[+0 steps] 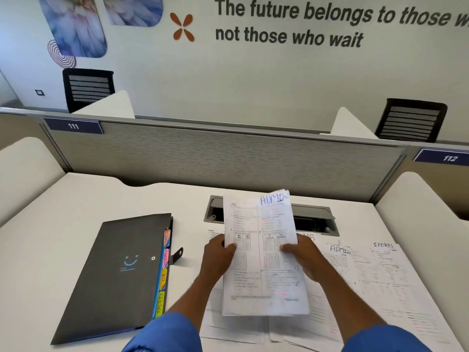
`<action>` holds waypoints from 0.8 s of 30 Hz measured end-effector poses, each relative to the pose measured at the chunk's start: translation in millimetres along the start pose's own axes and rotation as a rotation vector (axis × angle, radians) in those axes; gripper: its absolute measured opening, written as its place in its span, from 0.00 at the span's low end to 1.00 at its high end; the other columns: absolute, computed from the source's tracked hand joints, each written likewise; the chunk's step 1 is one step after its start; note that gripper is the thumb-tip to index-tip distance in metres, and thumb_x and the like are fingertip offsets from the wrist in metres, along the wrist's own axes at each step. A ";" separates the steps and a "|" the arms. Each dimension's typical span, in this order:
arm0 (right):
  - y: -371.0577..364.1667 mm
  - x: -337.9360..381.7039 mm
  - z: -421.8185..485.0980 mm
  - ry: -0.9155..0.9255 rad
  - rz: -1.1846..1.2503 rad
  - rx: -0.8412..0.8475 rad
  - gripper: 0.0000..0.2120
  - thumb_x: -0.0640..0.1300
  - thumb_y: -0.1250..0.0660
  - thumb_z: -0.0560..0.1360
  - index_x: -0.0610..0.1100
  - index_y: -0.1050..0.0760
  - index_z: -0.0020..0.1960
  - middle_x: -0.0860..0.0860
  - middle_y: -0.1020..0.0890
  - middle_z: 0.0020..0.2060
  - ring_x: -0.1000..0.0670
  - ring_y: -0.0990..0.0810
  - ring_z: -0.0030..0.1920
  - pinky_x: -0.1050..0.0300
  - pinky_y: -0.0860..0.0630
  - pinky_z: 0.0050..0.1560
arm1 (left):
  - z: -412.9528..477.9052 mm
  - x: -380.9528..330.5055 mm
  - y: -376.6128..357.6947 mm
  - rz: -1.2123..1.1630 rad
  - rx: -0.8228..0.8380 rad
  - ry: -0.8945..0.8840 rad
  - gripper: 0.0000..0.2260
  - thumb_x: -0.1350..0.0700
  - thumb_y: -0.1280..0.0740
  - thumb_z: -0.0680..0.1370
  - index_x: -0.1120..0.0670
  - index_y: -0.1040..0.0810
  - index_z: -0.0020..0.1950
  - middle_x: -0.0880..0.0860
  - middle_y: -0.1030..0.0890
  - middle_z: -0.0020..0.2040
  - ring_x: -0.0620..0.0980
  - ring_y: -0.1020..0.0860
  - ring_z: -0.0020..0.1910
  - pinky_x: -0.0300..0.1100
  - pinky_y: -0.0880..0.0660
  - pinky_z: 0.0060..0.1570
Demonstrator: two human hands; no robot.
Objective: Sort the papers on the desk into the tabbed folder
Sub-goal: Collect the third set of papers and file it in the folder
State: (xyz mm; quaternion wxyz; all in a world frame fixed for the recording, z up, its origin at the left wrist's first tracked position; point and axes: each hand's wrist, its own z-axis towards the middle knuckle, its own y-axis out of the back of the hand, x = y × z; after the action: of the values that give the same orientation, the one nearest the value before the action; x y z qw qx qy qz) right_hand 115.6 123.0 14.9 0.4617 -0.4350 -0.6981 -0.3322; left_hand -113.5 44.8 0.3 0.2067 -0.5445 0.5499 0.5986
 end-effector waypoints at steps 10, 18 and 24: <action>51.8 -43.4 -27.3 -0.118 0.068 -0.064 0.12 0.33 0.34 0.77 0.37 0.21 0.59 0.40 0.14 0.52 0.37 0.15 0.51 0.37 0.21 0.58 | -18.7 1.6 -46.2 -0.173 0.302 0.136 0.14 0.63 0.33 0.74 0.52 0.22 0.58 0.51 0.16 0.52 0.52 0.16 0.46 0.50 0.17 0.40; 99.8 -54.9 -41.2 -0.106 -0.055 -0.220 0.08 0.36 0.32 0.76 0.40 0.18 0.55 0.45 0.12 0.47 0.43 0.13 0.46 0.50 0.18 0.44 | -24.6 -12.3 -91.9 -0.147 0.336 0.140 0.13 0.61 0.34 0.74 0.53 0.21 0.58 0.50 0.16 0.54 0.52 0.17 0.51 0.54 0.20 0.55; 125.1 -66.8 -45.5 -0.113 -0.236 -0.367 0.08 0.39 0.31 0.75 0.46 0.18 0.53 0.49 0.14 0.48 0.46 0.15 0.49 0.46 0.19 0.56 | -33.0 -24.1 -133.7 -0.109 0.360 0.114 0.12 0.61 0.34 0.76 0.55 0.22 0.58 0.50 0.17 0.55 0.50 0.18 0.51 0.48 0.20 0.53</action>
State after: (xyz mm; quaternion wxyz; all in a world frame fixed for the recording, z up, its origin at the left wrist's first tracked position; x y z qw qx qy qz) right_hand 259.2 113.7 -23.6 0.2930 -0.4450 -0.6966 -0.4805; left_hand 21.5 65.5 -29.9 0.3012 -0.5610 0.6285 0.4467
